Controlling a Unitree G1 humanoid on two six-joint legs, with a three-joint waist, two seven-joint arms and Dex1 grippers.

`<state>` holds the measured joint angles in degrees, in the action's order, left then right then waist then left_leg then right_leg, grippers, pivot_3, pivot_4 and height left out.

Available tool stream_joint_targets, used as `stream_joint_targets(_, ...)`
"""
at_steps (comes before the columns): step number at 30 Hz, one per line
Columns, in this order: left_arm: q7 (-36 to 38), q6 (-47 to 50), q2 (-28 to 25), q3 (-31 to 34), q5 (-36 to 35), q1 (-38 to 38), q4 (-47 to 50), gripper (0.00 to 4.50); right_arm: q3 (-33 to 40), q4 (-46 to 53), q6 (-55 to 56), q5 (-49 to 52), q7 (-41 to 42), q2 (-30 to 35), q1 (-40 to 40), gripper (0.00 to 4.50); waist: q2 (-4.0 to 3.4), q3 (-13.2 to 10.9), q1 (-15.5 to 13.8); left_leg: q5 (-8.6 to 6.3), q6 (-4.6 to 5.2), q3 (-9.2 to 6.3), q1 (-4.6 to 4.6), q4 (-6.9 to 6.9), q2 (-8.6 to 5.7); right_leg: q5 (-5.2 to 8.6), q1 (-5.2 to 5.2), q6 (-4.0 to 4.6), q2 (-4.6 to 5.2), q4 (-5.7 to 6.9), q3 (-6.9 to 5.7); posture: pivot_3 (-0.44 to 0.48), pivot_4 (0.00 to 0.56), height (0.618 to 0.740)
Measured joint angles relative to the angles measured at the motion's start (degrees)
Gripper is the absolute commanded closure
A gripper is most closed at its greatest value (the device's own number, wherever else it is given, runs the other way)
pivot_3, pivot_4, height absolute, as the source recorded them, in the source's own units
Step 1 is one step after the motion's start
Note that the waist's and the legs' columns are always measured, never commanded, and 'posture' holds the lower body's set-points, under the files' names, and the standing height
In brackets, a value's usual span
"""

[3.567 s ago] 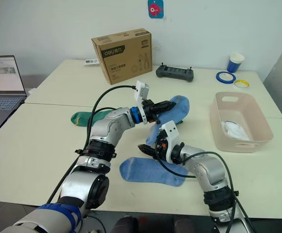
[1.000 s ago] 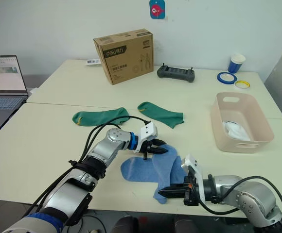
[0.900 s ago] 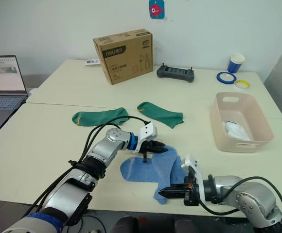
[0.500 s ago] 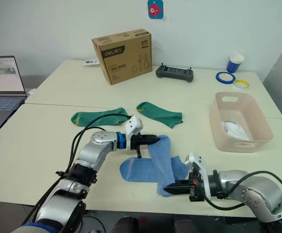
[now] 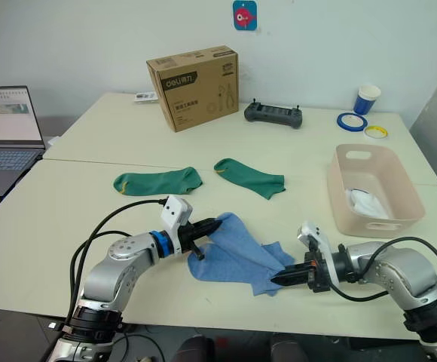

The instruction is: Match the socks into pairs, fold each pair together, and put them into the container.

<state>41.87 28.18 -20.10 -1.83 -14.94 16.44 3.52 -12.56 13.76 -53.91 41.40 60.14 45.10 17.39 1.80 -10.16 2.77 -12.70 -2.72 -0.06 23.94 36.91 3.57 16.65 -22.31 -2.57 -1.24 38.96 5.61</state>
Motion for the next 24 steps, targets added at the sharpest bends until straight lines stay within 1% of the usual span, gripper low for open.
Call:
stream_joint_targets(3, -0.10, -0.15, 0.08, -0.19, -0.05, 0.10, -0.06, 4.50, 0.72, -0.58, 0.83, -0.69, -0.61, -0.71, -0.19, 2.41, 0.00, 0.00, 0.01, 0.00, 0.00, 0.00, 0.01, -0.02, 0.01, 0.00, -0.01, 0.00, -0.01, 0.00, -0.01, 0.000, 0.150, 0.740)
stream_joint_targets(7, -0.09, -0.27, 0.00, -0.19, -0.08, 0.54, -0.91, 4.50, 5.74, 0.24, 1.16, -0.71, -2.71, -0.30, -1.87, 0.95, 0.00, 0.00, -0.08, 0.00, 0.00, 0.01, 0.01, -0.01, 0.00, 0.00, 0.00, 0.00, -0.01, 0.00, 0.00, 0.000, 0.150, 0.740)
stream_joint_targets(9, 0.00, -0.32, -0.19, -0.18, -0.09, 0.72, -1.27, 4.50, 9.12, 3.45, 1.22, -0.68, -4.16, 0.51, -5.35, 0.27, 0.00, 0.00, -0.30, 0.00, 0.00, -0.02, 0.02, -0.03, 0.00, 0.01, 0.00, 0.01, -0.01, 0.00, -0.02, 0.000, 0.150, 0.740)
stream_joint_targets(10, 0.03, -0.37, -0.46, -0.12, -0.09, 0.84, -1.51, 4.50, 10.10, 4.75, 1.22, -0.69, -4.97, 0.90, -6.67, 0.01, 0.00, 0.00, -0.41, 0.00, 0.00, -0.01, 0.02, -0.04, 0.01, 0.01, -0.01, 0.01, -0.02, 0.00, -0.01, 0.000, 0.150, 0.740)
stream_joint_targets(13, 0.12, -1.19, -1.05, 0.01, -0.09, 1.22, -2.38, 4.50, 13.86, 10.47, 2.42, -1.57, -8.82, 0.94, -11.71, 0.01, 0.00, 0.00, -0.60, 0.00, 0.00, 0.00, 0.00, -0.05, 0.01, 0.01, -0.01, 0.01, -0.01, 0.00, 0.00, 0.000, 0.150, 0.740)
stream_joint_targets(16, 0.29, -1.59, -1.07, -0.05, -0.12, 1.46, -3.05, 4.50, 13.78, 15.33, 7.20, -5.49, -11.84, 0.40, -15.12, 0.01, 0.00, 0.00, -0.49, 0.00, 0.00, 0.01, -0.02, -0.03, 0.01, 0.00, -0.01, 0.00, -0.01, 0.00, 0.02, 0.000, 0.150, 0.740)
stream_joint_targets(18, 0.38, -1.82, -1.10, -0.07, -0.12, 1.46, -3.36, 4.50, 11.43, 17.20, 15.10, -13.21, -14.02, 0.73, -16.95, 0.01, 0.00, 0.00, -0.44, 0.00, -0.01, 0.03, -0.02, -0.02, 0.00, 0.00, -0.01, -0.01, 0.00, 0.00, 0.01, 0.000, 0.150, 0.740)
stream_joint_targets(20, 0.52, -2.08, -1.16, -0.08, -0.15, 1.48, -3.38, 4.50, 8.36, 17.58, 24.26, -21.95, -14.63, 2.83, -18.65, 0.01, 0.00, 0.00, -0.48, 0.00, -0.01, 0.08, -0.03, 0.00, -0.02, 0.00, -0.02, 0.00, 0.04, -0.01, 0.03, 0.000, 0.150, 0.740)
stream_joint_targets(22, 0.80, -2.15, -1.49, -0.07, -0.16, 1.48, -3.42, 4.50, 6.33, 17.46, 31.09, -27.76, -14.62, 3.77, -19.81, 0.01, 0.00, 0.00, -0.49, 0.00, -0.01, 0.09, -0.03, -0.02, -0.01, 0.01, -0.02, 0.00, 0.03, -0.02, 0.03, 0.000, 0.150, 0.740)
stream_joint_targets(24, 1.14, -2.18, -1.63, -0.07, -0.16, 1.54, -3.42, 4.50, 5.50, 17.25, 35.90, -31.06, -14.83, 3.11, -20.08, 0.01, 0.00, 0.00, -0.46, 0.00, -0.01, 0.08, -0.03, -0.04, 0.00, 0.01, -0.02, 0.00, 0.02, -0.01, 0.02, 0.000, 0.150, 0.740)
